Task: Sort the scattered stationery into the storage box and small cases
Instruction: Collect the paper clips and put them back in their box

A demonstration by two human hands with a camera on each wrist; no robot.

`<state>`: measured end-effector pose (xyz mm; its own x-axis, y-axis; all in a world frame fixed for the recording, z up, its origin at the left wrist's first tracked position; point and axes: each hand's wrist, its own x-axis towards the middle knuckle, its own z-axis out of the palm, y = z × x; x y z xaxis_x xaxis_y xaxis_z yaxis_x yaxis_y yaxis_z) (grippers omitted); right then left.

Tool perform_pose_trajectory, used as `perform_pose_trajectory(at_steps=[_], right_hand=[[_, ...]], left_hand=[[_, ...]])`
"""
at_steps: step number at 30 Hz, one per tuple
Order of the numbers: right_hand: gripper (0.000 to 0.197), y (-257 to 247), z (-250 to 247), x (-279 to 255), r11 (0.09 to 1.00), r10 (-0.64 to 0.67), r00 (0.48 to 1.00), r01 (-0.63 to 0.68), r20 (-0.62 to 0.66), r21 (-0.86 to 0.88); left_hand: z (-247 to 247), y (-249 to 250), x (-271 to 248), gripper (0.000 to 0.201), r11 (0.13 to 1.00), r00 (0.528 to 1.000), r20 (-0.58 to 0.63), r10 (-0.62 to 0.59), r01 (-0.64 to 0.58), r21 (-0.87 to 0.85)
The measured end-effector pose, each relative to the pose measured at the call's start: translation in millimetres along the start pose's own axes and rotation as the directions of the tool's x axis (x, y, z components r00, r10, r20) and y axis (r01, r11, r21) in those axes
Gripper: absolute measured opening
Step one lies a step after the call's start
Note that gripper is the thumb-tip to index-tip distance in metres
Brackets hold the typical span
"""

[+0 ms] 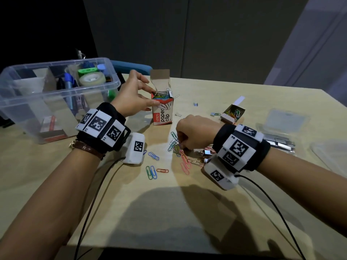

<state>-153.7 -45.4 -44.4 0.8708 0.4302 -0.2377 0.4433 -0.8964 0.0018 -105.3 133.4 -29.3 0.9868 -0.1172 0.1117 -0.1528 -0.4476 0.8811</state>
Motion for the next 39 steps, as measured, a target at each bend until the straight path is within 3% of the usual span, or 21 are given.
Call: perform_pose_trajectory(at_steps=[3, 7, 12, 16, 19, 23, 27, 28, 31, 33, 37, 39], right_hand=[[0.012, 14, -12, 3, 0.996, -0.031, 0.999, 0.034, -0.037, 0.088], [0.004, 34, -41, 1, 0.956, -0.039, 0.979, 0.096, -0.202, 0.277], [0.01, 38, -69, 15, 0.854, -0.043, 0.877, 0.28, -0.478, 0.438], [0.012, 36, -67, 41, 0.849, -0.089, 0.867, 0.323, -0.491, 0.417], [0.01, 36, -64, 56, 0.836, -0.108, 0.838, 0.368, -0.535, 0.408], [0.011, 37, -57, 68, 0.754, -0.036, 0.785, 0.427, -0.618, 0.499], [0.009, 37, -50, 70, 0.554, 0.026, 0.859, 0.414, -0.512, 0.723], [0.009, 39, -49, 69, 0.559, 0.019, 0.871, 0.398, -0.491, 0.728], [0.009, 43, -52, 65, 0.79, -0.068, 0.859, 0.357, -0.507, 0.499], [0.008, 42, -56, 63, 0.898, -0.133, 0.86, 0.315, -0.492, 0.308], [0.01, 34, -66, 60, 0.976, -0.08, 0.891, 0.162, -0.447, 0.147], [0.013, 30, -70, 59, 0.988, -0.125, 0.903, 0.152, -0.411, 0.033]], left_hand=[[1, -1, 1, 0.054, 1.0, 1.0, 0.021, 0.009, -0.009, -0.016], [2, -3, 1, 0.048, 0.999, 0.997, 0.065, 0.036, -0.033, -0.032], [2, -5, 2, 0.062, 0.998, 0.996, 0.084, 0.037, -0.031, -0.063], [1, -6, 3, 0.068, 0.995, 0.995, 0.096, 0.032, -0.023, -0.094], [1, -6, 4, 0.059, 0.995, 0.994, 0.105, 0.037, -0.027, -0.097], [1, -7, 5, 0.052, 0.993, 0.994, 0.108, 0.032, -0.02, -0.113], [1, -9, 5, 0.048, 0.993, 0.993, 0.107, 0.044, -0.031, -0.117], [0, -10, 5, 0.047, 0.993, 0.993, 0.108, 0.049, -0.036, -0.113], [0, -10, 5, 0.049, 0.994, 0.993, 0.108, 0.054, -0.043, -0.099], [1, -9, 5, 0.05, 0.995, 0.992, 0.112, 0.054, -0.043, -0.094], [2, -9, 4, 0.046, 0.994, 0.989, 0.124, 0.076, -0.065, -0.091], [2, -10, 5, 0.046, 0.994, 0.988, 0.126, 0.087, -0.077, -0.082]])
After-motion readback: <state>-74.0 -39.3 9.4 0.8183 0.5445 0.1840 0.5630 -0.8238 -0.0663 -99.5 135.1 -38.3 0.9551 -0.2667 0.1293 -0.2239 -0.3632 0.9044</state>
